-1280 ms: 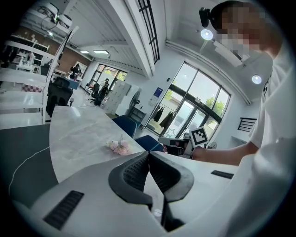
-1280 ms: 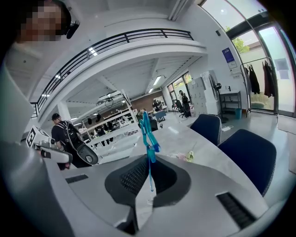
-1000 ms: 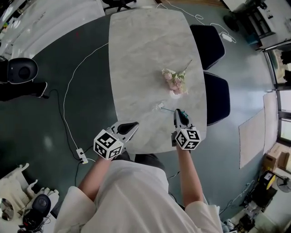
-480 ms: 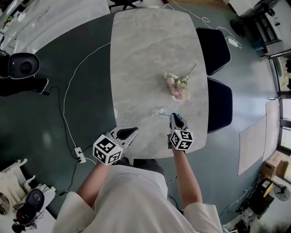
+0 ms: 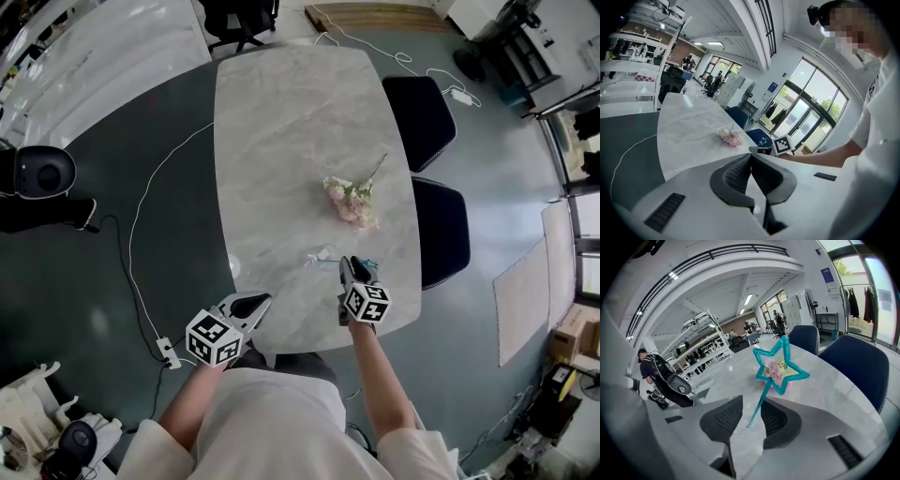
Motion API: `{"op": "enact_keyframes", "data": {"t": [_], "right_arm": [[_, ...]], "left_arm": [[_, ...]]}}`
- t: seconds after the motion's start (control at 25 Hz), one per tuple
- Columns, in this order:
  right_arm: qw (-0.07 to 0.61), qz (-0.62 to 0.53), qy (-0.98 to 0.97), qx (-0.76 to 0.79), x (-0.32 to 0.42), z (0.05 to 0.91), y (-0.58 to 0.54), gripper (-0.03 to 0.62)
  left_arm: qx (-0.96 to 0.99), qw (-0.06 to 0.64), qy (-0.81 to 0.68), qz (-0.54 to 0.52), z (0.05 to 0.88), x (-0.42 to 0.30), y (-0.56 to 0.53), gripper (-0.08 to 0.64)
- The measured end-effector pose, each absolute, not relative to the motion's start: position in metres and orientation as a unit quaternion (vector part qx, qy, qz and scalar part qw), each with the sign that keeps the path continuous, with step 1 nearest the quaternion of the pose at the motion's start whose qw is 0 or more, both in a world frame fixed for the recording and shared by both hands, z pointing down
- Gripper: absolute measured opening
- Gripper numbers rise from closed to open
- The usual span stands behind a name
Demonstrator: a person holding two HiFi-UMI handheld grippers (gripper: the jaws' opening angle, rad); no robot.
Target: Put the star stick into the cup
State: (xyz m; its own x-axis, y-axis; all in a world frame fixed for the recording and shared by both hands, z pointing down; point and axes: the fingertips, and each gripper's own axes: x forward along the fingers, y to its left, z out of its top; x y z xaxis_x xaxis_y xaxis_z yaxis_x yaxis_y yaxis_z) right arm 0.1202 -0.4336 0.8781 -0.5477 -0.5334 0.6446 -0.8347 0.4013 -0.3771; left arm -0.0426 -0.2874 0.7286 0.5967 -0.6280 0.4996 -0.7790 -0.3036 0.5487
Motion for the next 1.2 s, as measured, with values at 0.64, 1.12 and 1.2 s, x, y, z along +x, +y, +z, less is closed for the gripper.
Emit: {"op": "enact_keyframes", "data": {"t": [0.64,1.12,1.2], "right_arm": [[0.214,0.364,-0.782,0.459,0.135,0.867,-0.408,0.195],[0.175,0.326,-0.786,0.496,0.122,0.78,-0.352,0.136],[0.168,0.316,-0.787,0.502,0.12,0.762,-0.341,0.122]], "left_arm": [[0.815,0.399,-0.405,0.116,0.723,-0.056,-0.276,0.021],[0.849,0.373,-0.351,0.13,0.699,-0.054,-0.261,0.021],[0.856,0.367,-0.341,0.13,0.692,-0.055,-0.256,0.021]]}}
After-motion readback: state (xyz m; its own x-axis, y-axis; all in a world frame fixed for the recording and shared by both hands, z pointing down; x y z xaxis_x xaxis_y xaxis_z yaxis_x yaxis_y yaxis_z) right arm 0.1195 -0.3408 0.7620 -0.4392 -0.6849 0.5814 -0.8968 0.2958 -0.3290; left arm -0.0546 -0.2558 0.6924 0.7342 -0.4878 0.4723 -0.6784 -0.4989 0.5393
